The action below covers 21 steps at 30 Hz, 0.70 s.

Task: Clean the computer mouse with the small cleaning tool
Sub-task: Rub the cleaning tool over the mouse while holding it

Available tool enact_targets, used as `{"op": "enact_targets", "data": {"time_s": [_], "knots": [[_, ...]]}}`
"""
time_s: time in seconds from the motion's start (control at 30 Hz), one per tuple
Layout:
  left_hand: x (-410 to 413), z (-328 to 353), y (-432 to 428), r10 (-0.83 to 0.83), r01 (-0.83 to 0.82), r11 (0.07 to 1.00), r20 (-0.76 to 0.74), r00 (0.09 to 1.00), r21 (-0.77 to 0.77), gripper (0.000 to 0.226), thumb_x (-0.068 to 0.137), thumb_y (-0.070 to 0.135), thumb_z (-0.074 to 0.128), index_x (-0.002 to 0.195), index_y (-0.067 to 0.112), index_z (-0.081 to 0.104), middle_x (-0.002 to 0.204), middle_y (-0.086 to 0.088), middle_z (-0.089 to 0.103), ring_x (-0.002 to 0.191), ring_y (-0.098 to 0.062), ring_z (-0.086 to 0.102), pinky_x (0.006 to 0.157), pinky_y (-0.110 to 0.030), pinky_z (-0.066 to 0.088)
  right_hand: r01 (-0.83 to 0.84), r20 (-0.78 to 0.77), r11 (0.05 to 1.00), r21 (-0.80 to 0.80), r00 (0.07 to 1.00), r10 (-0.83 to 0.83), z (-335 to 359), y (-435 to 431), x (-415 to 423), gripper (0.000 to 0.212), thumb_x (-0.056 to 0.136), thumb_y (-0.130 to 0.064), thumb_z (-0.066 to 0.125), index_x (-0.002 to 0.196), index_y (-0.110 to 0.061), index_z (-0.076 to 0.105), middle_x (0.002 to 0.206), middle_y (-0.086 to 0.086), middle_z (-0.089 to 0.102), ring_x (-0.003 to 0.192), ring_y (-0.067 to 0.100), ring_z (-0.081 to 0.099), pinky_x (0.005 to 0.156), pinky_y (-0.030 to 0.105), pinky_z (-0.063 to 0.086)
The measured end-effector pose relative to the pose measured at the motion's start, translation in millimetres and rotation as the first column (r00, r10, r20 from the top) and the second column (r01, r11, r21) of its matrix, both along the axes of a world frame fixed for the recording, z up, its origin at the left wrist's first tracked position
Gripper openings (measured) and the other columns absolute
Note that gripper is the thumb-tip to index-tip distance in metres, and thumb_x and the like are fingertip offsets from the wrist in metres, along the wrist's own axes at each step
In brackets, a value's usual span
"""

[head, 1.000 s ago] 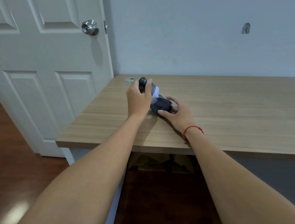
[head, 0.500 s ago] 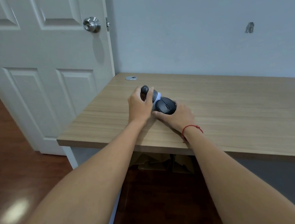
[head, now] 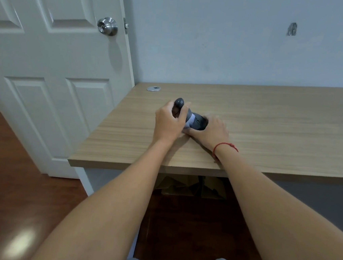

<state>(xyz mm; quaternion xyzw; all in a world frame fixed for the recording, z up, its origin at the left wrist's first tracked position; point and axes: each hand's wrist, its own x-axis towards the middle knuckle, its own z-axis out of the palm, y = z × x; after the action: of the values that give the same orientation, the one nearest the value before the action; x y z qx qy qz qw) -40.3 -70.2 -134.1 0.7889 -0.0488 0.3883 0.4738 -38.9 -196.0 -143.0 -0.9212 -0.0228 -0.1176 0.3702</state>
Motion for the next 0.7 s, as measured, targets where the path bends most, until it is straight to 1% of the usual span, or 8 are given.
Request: {"op": "enact_targets", "data": {"time_s": [0.07, 0.17, 0.23, 0.37, 0.43, 0.5, 0.6, 0.7], "knots": [[2, 0, 2, 0.046, -0.046, 0.999, -0.029, 0.999, -0.01, 0.044, 0.087, 0.028, 0.064, 0.056, 0.017, 0.034, 0.051, 0.003, 0.042, 0.052, -0.018, 0.041, 0.051, -0.02, 0.035, -0.004, 0.013, 1.0, 0.011, 1.0, 0.004, 0, 0, -1, 0.069, 0.05, -0.076, 0.066, 0.093, -0.021, 0.064, 0.092, 0.001, 0.066, 0.09, 0.024, 0.061, 0.072, 0.035, 0.048], [4, -1, 5, 0.117, -0.12, 0.992, -0.067, 0.991, -0.043, 0.037, 0.088, 0.03, 0.061, 0.064, 0.014, 0.039, 0.061, -0.009, 0.054, 0.064, -0.031, 0.053, 0.06, -0.035, 0.043, -0.024, 0.005, 1.0, 0.011, 1.0, 0.024, -1, -1, 0, 0.065, 0.056, -0.068, 0.071, 0.103, -0.024, 0.064, 0.1, -0.001, 0.066, 0.097, 0.022, 0.06, 0.083, 0.039, 0.051], [2, 1, 2, 0.141, -0.143, 0.989, -0.039, 0.989, -0.045, 0.035, 0.089, 0.029, 0.061, 0.065, 0.013, 0.04, 0.06, -0.001, 0.049, 0.06, -0.024, 0.048, 0.059, -0.032, 0.041, -0.023, 0.007, 1.0, 0.016, 1.0, 0.023, -2, -2, 1, 0.065, 0.055, -0.066, 0.072, 0.105, -0.025, 0.064, 0.101, -0.002, 0.066, 0.098, 0.021, 0.06, 0.086, 0.042, 0.052], [-5, 1, -14, 0.016, -0.016, 1.0, 0.073, 0.997, 0.007, 0.035, 0.088, 0.026, 0.064, 0.062, 0.013, 0.043, 0.055, 0.005, 0.047, 0.052, -0.011, 0.046, 0.053, -0.016, 0.038, -0.036, 0.0, 0.999, 0.028, 0.999, 0.036, -2, -4, 4, 0.052, 0.06, -0.054, 0.076, 0.097, -0.021, 0.064, 0.098, -0.001, 0.065, 0.094, 0.022, 0.061, 0.084, 0.042, 0.052], [0, -2, -15, -0.01, 0.004, 0.996, 0.06, 0.998, 0.087, 0.036, 0.087, 0.027, 0.063, 0.062, 0.014, 0.042, 0.056, 0.002, 0.048, 0.053, -0.017, 0.048, 0.053, -0.025, 0.042, -0.046, 0.003, 0.999, 0.029, 0.999, 0.046, -3, -5, 6, 0.047, 0.065, -0.047, 0.076, 0.101, -0.02, 0.062, 0.101, 0.0, 0.063, 0.098, 0.023, 0.06, 0.086, 0.041, 0.052], [7, 0, -13, 0.037, -0.039, 0.992, 0.023, 0.999, 0.122, 0.037, 0.088, 0.032, 0.061, 0.063, 0.013, 0.041, 0.058, 0.001, 0.048, 0.055, -0.019, 0.046, 0.054, -0.032, 0.042, -0.069, 0.001, 0.997, 0.02, 0.998, 0.069, -3, -6, 5, 0.052, 0.068, -0.047, 0.074, 0.11, -0.02, 0.06, 0.11, 0.001, 0.063, 0.104, 0.023, 0.059, 0.091, 0.042, 0.049], [7, 1, -14, 0.098, -0.098, 0.988, 0.013, 0.995, 0.116, 0.034, 0.09, 0.035, 0.058, 0.069, 0.011, 0.046, 0.064, -0.002, 0.052, 0.06, -0.02, 0.048, 0.056, -0.032, 0.042, -0.116, -0.023, 0.993, 0.026, 0.993, 0.117, -1, -9, 4, 0.059, 0.071, -0.049, 0.074, 0.121, -0.021, 0.057, 0.121, 0.001, 0.061, 0.112, 0.023, 0.057, 0.099, 0.044, 0.046], [1, -1, -13, 0.11, -0.111, 0.993, 0.012, 0.994, 0.049, 0.032, 0.09, 0.032, 0.059, 0.069, 0.014, 0.044, 0.064, 0.0, 0.051, 0.061, -0.018, 0.047, 0.058, -0.028, 0.038, -0.114, -0.031, 0.992, -0.046, 0.993, 0.112, -1, -7, 3, 0.058, 0.074, -0.052, 0.069, 0.12, -0.021, 0.056, 0.121, 0.003, 0.06, 0.114, 0.025, 0.055, 0.098, 0.043, 0.044]]}}
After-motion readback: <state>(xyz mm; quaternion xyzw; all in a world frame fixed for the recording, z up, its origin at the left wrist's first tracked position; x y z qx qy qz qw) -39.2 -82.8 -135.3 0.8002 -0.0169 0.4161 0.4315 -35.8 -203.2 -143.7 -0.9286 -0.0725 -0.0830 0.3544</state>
